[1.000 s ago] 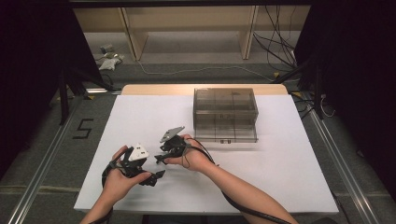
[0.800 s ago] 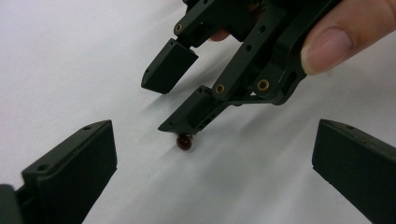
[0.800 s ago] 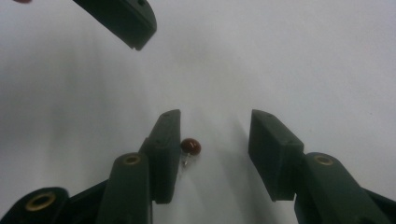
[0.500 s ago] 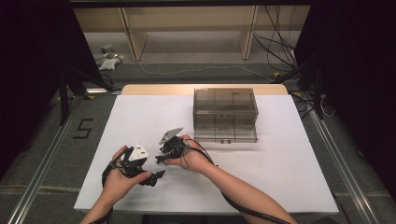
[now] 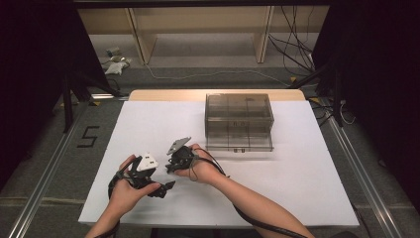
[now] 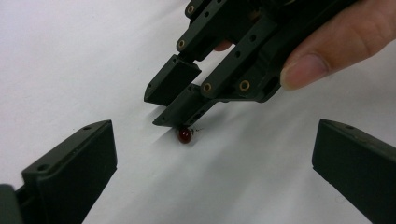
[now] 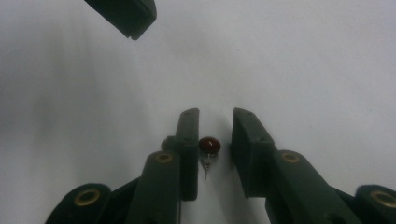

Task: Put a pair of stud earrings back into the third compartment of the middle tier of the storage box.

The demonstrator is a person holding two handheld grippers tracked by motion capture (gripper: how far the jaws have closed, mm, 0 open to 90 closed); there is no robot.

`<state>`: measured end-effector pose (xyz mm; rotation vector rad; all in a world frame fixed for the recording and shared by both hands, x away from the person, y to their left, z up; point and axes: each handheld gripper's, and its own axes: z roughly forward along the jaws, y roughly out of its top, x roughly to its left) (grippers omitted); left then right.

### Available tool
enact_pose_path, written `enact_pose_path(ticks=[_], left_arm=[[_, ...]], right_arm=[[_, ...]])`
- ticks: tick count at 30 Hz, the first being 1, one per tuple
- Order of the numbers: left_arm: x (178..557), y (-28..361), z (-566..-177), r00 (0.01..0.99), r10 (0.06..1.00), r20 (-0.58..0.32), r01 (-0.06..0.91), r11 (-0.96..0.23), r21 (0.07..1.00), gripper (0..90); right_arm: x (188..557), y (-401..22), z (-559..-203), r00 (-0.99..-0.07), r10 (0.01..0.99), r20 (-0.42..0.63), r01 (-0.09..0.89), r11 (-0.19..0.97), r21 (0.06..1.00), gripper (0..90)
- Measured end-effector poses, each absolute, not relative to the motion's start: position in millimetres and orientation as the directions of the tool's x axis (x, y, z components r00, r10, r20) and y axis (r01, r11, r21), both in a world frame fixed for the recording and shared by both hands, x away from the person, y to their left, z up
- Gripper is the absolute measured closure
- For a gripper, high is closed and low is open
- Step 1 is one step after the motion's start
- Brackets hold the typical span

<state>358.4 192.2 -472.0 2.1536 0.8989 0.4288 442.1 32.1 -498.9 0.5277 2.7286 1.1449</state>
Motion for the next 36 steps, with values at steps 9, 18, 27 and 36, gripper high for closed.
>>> enact_pose_path(ticks=[9, 18, 27, 36], left_arm=[[358.5, 192.2, -472.0, 0.699, 0.715, 0.020, 0.465, -0.476, 0.747, 0.1], [358.7, 192.5, -471.9, 0.699, 0.714, 0.021, 0.463, -0.475, 0.748, 0.0], [358.6, 193.1, -471.8, 0.699, 0.715, 0.021, 0.463, -0.475, 0.748, 0.0], [358.8, 193.1, -472.1, 0.697, 0.717, 0.020, 0.466, -0.474, 0.747, 0.1]], right_arm=[[442.7, 28.4, -501.3, -0.915, 0.402, 0.039, 0.300, 0.613, 0.730, 80.2], [442.3, 28.0, -501.5, -0.916, 0.401, 0.028, 0.291, 0.614, 0.734, 80.6], [442.3, 27.9, -500.5, -0.913, 0.406, 0.040, 0.296, 0.592, 0.750, 80.7], [442.9, 24.6, -495.4, -0.912, 0.407, 0.039, 0.291, 0.579, 0.762, 80.8]])
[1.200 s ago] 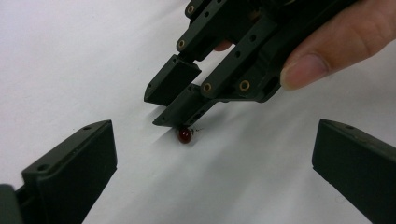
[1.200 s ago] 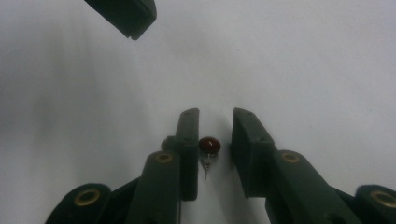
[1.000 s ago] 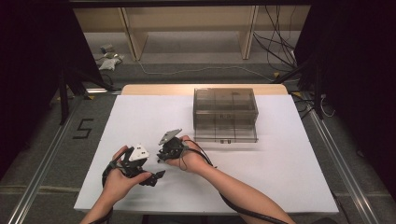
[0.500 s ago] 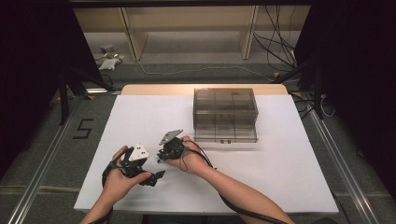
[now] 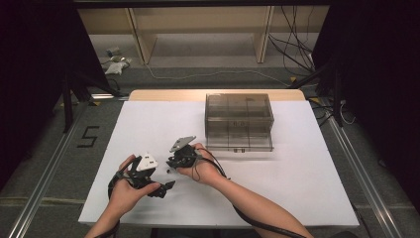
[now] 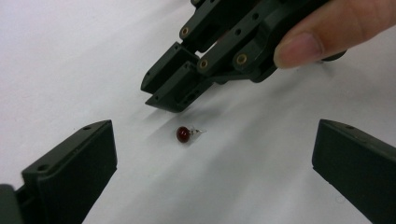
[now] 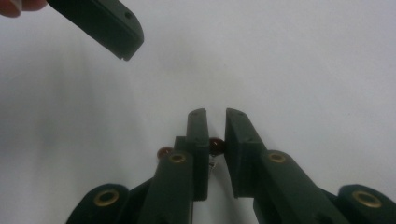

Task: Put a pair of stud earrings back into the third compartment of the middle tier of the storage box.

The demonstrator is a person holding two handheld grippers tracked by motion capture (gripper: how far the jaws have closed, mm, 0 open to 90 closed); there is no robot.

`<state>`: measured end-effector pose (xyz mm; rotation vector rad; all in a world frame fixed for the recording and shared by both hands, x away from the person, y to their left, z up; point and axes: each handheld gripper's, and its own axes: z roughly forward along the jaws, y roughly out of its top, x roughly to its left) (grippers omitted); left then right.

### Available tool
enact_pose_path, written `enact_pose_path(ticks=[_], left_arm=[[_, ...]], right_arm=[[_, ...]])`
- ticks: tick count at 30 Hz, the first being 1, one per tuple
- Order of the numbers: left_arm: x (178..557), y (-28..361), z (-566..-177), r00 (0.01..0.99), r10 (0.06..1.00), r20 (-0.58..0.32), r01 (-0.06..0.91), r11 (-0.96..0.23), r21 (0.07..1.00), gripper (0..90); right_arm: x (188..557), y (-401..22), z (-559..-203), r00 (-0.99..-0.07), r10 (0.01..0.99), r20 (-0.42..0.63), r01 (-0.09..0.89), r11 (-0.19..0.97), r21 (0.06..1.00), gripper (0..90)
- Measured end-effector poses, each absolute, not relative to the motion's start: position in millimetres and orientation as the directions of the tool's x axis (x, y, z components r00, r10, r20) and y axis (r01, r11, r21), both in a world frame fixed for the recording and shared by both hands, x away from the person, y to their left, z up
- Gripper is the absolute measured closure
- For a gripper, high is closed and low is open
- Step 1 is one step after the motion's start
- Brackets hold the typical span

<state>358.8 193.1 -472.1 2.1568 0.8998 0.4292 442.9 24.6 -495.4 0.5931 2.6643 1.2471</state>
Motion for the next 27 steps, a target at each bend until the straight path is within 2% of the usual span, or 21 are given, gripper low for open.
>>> enact_pose_path(ticks=[27], left_arm=[[359, 193, -472, 0.694, 0.720, 0.018, 0.469, -0.470, 0.747, 0.1]], right_arm=[[440, 11, -473, -0.915, 0.402, 0.009, 0.247, 0.546, 0.800, 80.8]])
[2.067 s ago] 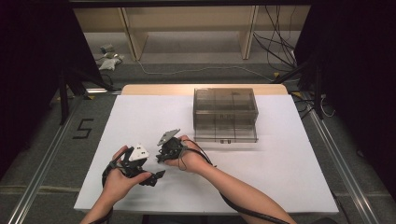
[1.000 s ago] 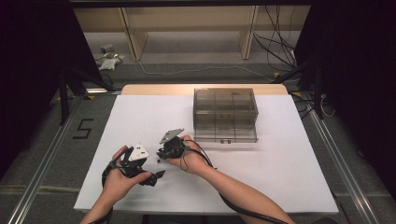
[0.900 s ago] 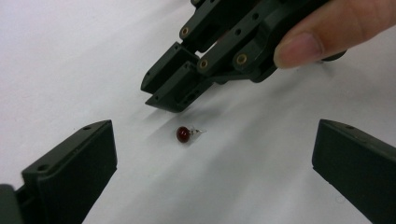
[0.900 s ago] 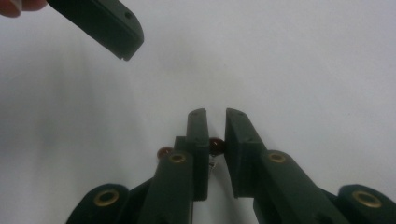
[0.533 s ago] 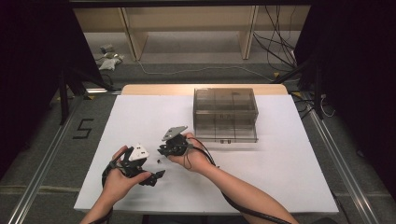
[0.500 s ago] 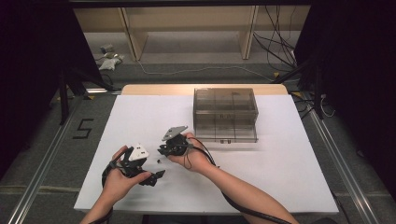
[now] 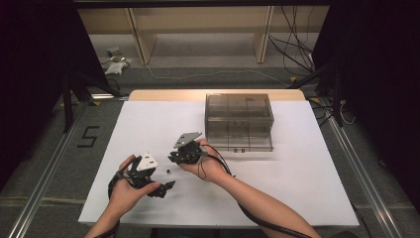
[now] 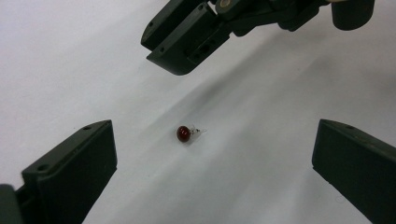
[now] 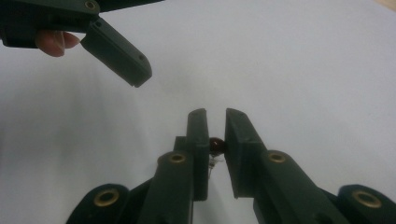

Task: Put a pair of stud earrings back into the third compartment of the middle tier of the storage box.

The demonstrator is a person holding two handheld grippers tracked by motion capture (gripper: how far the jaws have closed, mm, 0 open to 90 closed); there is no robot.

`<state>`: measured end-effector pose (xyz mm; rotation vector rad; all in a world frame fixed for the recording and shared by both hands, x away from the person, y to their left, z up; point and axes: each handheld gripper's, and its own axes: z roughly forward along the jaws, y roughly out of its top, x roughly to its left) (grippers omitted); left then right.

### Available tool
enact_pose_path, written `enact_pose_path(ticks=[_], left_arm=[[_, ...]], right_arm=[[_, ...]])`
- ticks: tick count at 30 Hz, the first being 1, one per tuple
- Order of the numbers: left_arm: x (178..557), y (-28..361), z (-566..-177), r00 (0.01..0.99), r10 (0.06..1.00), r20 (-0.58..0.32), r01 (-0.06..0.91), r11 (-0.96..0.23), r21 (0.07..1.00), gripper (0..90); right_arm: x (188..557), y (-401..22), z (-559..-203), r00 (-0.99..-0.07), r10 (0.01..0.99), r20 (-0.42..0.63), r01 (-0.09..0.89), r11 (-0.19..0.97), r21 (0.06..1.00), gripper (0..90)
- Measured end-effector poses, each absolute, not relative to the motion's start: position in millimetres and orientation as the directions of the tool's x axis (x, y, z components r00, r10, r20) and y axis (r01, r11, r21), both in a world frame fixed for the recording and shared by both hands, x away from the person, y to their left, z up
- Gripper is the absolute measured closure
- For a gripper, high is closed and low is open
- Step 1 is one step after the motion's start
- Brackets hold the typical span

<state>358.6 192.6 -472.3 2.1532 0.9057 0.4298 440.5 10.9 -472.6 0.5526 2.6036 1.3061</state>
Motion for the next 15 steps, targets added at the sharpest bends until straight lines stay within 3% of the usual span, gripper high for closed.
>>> enact_pose_path(ticks=[15], left_arm=[[358.5, 193.6, -471.8, 0.694, 0.720, 0.016, 0.469, -0.469, 0.748, 0.1]], right_arm=[[438.8, 2.4, -466.3, -0.915, 0.402, -0.010, 0.229, 0.541, 0.809, 80.8]])
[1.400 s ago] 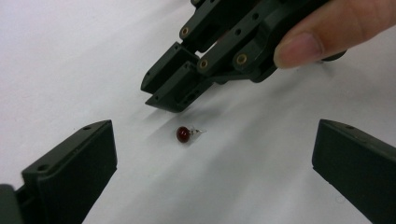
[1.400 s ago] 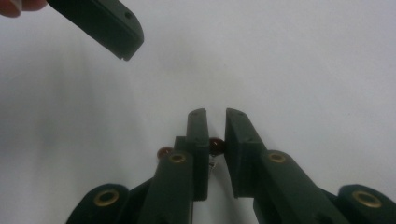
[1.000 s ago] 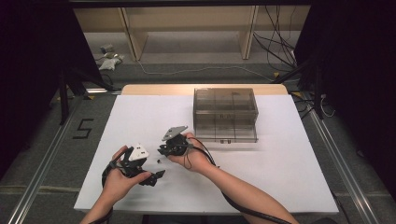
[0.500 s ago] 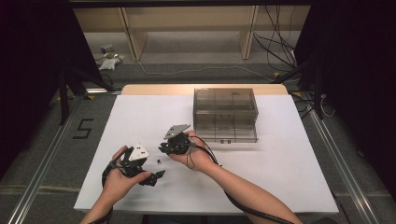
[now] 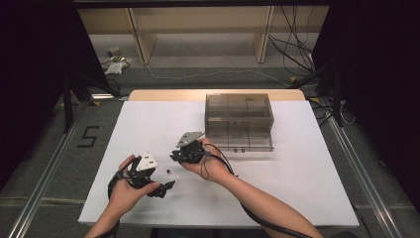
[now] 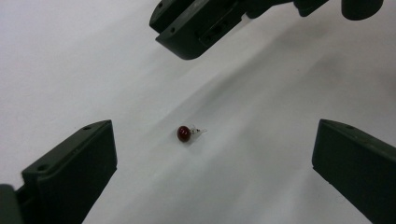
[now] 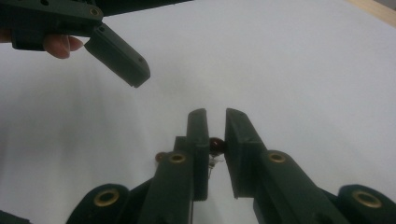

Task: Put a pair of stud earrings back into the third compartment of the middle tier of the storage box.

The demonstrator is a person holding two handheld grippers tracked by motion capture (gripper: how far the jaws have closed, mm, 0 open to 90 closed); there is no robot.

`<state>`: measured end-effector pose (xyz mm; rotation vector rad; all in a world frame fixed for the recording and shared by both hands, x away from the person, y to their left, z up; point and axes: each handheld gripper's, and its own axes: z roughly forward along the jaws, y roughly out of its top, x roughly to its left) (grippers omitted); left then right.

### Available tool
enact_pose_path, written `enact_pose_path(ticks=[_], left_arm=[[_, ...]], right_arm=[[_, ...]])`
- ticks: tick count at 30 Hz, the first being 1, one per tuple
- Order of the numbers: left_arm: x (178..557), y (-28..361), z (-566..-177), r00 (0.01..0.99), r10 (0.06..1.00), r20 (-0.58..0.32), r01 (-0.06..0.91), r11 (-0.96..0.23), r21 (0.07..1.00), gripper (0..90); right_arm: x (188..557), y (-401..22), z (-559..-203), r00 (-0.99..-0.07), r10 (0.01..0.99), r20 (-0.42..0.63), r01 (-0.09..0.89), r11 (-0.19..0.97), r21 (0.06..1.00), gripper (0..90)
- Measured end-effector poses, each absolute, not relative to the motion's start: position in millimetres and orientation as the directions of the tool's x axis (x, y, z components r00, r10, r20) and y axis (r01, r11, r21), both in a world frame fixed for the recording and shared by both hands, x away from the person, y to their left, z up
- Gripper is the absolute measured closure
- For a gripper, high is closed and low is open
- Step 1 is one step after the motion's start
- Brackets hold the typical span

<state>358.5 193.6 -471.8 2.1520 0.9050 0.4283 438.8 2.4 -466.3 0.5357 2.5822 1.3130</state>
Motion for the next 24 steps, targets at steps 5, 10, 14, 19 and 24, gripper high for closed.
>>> enact_pose_path(ticks=[5, 10, 14, 19, 24], left_arm=[[358, 193, -471, 0.696, 0.718, 0.019, 0.465, -0.472, 0.749, 0.0], [358, 194, -471, 0.693, 0.721, 0.018, 0.466, -0.467, 0.752, 0.0], [358, 194, -471, 0.694, 0.720, 0.019, 0.464, -0.467, 0.752, 0.1], [358, 193, -471, 0.695, 0.719, 0.021, 0.464, -0.471, 0.750, 0.0], [358, 193, -471, 0.694, 0.719, 0.020, 0.463, -0.468, 0.752, 0.0]], right_arm=[[438, -2, -463, -0.915, 0.404, -0.018, 0.221, 0.538, 0.814, 80.8], [436, -5, -460, -0.914, 0.406, -0.016, 0.219, 0.525, 0.823, 80.8], [435, -8, -459, -0.913, 0.408, -0.011, 0.220, 0.515, 0.829, 80.8], [432, -12, -457, -0.914, 0.405, -0.008, 0.219, 0.508, 0.833, 80.8], [431, -16, -453, -0.914, 0.407, -0.010, 0.215, 0.504, 0.836, 80.8]])
